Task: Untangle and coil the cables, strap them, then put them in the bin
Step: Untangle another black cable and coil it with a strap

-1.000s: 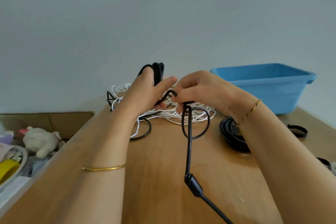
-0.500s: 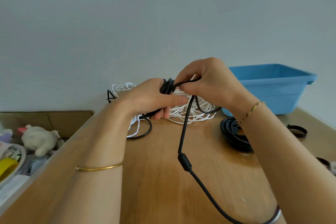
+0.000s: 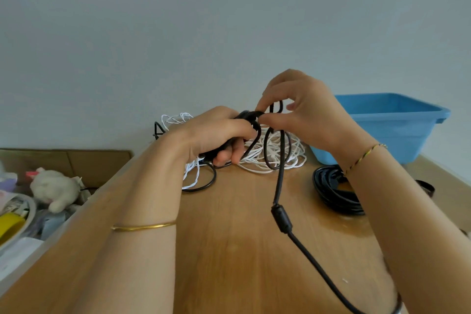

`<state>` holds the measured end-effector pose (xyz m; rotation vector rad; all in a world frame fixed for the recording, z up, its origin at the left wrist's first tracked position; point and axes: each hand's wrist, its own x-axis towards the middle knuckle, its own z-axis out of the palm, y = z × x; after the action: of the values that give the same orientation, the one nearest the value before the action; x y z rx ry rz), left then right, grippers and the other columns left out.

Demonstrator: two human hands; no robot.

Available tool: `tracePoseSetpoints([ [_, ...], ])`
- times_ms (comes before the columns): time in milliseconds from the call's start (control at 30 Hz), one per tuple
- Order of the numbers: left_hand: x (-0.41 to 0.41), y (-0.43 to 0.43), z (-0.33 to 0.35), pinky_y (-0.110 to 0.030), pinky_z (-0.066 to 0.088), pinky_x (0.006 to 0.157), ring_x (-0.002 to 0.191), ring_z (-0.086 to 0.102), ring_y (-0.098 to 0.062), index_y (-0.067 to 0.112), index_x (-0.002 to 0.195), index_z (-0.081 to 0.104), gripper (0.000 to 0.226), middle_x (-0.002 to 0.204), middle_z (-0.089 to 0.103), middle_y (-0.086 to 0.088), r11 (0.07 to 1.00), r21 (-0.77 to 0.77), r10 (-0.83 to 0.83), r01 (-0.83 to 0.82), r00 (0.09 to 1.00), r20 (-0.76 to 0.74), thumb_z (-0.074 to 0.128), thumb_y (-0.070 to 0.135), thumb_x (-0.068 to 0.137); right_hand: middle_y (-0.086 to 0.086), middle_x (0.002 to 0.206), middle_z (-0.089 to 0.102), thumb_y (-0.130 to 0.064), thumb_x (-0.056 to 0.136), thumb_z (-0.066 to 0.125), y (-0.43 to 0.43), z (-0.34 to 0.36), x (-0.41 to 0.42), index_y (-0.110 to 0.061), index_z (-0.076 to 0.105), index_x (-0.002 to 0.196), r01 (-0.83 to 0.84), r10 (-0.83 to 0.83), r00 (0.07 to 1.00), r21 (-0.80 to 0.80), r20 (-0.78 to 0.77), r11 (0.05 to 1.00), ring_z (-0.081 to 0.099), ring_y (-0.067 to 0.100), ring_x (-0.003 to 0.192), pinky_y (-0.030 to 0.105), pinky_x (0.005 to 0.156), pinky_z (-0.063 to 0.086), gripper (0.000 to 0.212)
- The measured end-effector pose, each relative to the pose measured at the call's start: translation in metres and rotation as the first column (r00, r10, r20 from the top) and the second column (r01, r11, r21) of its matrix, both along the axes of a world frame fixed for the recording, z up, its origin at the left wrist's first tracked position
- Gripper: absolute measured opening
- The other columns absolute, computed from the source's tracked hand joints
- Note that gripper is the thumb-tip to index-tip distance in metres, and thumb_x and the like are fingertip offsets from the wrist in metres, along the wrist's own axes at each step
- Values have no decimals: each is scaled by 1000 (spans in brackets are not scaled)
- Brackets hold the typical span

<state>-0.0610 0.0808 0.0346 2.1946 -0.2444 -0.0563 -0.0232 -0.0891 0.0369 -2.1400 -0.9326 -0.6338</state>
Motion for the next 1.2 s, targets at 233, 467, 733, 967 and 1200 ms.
tracePoseSetpoints([
  [233,-4,10,5,-16,28,34,27,30,-10,7,75,46,25,42,49,-9,976,-211,54,-59,998,-26,49,23,95,-4,92,65,-5,83,59,-5,-13,14,-27,65,79,138,-154,982,-144,-106,980,64,17,84,35,75,54,23],
  [467,1,6,4,-14,26,33,28,29,-7,10,74,45,27,43,48,-5,913,-383,121,-136,991,-64,47,25,96,10,83,70,12,81,48,7,-39,27,-15,59,69,106,-128,907,-77,-402,991,71,22,73,35,72,58,32],
  [733,-1,8,6,-15,26,31,28,29,-7,8,75,49,37,43,48,-6,949,-274,129,-158,984,-122,47,38,96,0,64,59,-14,86,65,10,-44,30,-14,63,88,71,-9,933,160,-360,985,56,12,59,28,65,51,4],
  [967,-2,9,5,-13,24,30,26,27,-5,8,73,49,43,43,45,-4,966,-242,40,-96,973,-227,44,45,95,-4,62,42,-11,92,54,4,-44,38,-15,59,80,142,105,898,506,-428,851,41,8,57,33,67,54,13],
  [1200,3,4,10,-10,22,25,23,30,0,10,75,49,31,45,44,5,644,-765,-288,19,932,-220,44,39,84,0,59,46,-18,96,52,20,-56,30,-3,61,88,-2,203,794,332,-573,943,41,9,47,24,53,50,20],
])
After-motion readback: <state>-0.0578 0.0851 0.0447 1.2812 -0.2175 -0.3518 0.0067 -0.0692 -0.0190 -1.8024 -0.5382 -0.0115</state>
